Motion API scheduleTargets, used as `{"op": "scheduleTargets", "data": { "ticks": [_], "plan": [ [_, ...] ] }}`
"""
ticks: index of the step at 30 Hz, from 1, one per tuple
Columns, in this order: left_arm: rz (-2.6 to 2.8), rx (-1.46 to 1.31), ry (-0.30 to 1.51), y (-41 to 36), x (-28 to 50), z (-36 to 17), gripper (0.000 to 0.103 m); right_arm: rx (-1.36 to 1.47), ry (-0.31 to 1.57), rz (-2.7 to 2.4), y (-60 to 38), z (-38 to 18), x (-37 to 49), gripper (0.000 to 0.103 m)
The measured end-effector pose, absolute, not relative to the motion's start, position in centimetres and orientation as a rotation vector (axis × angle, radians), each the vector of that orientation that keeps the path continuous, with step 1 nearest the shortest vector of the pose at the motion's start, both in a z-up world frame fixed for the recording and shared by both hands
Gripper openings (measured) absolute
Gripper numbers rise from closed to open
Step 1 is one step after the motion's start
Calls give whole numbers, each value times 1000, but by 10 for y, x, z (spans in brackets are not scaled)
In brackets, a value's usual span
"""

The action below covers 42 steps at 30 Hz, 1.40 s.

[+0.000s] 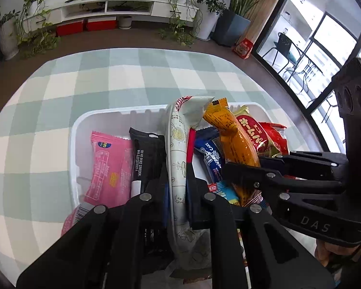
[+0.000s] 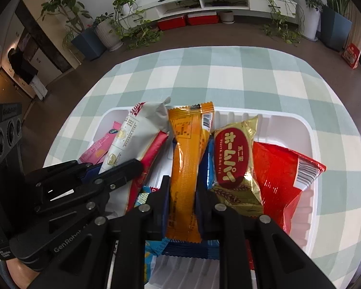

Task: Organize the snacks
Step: 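Carry the white-red packet and orange bar into the tray and release both, then open both tools and lift them from the tray, then withdraw both tools from the tray back over the remaining snacks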

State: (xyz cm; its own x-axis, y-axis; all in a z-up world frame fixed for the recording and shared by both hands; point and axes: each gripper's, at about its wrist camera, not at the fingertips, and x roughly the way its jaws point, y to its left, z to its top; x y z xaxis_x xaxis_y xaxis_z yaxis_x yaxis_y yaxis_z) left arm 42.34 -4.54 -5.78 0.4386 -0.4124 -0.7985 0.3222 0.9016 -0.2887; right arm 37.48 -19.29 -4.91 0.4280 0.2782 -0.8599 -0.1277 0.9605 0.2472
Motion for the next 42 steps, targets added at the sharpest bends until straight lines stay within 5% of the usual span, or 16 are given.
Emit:
{"op": "scheduleTargets", "data": {
  "ticks": [9,15,20,25,33,42],
  "plan": [
    [-459,-88,1010,-50,420,-60,13,121,1069,241,-190,-49,372,22],
    [-429,-105,962,-45,411,-47,24,67,1027,216,-187,-36,364,34],
    [-379,-125,945,-30,403,-35,67,109,995,196,-200,-20,356,48],
    [-386,-110,910,-21,384,-22,99,124,966,201,-206,-6,342,59],
    [-339,9,787,-29,326,20,103,211,837,254,-218,32,290,84],
    [-344,111,738,-40,257,41,103,244,805,283,-229,43,222,84]
  ]
}}
